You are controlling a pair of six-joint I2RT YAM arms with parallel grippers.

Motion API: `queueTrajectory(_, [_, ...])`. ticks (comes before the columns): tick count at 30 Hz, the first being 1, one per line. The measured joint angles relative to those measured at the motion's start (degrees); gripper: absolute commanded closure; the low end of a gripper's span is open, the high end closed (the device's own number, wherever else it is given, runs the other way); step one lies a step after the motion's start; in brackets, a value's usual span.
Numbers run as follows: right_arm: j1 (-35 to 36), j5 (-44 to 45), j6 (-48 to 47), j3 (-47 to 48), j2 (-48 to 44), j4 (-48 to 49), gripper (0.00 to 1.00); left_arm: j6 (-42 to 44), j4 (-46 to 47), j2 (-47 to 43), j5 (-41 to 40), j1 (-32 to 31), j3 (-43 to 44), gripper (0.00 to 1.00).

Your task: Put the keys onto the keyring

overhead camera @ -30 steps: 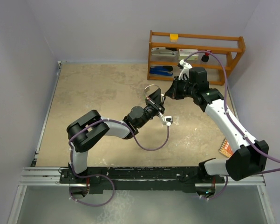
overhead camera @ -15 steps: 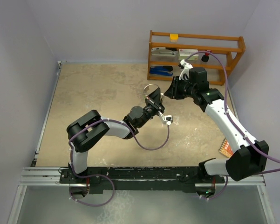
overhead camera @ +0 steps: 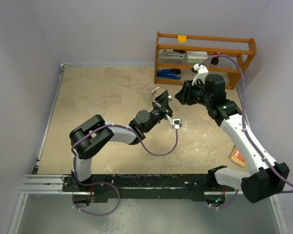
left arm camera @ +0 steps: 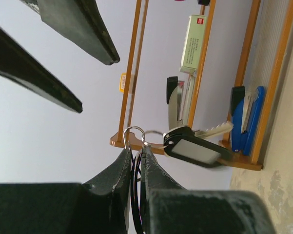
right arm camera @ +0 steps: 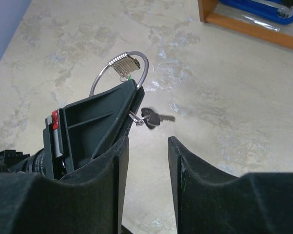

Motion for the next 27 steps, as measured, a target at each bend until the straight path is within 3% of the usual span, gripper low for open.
queueTrajectory(19, [-0.1,-5.0,-5.0,-1.6,1.3,7.5,0.58,-25.2,-1.2,-9.4,3.8,0.0,0.0,1.00])
queueTrajectory(27, [-1.0,-4.0,-4.8,-1.4,1.3,7.1,0.55,-43.0,-3.2,-11.9,5.6,2.0,0.0,1.00])
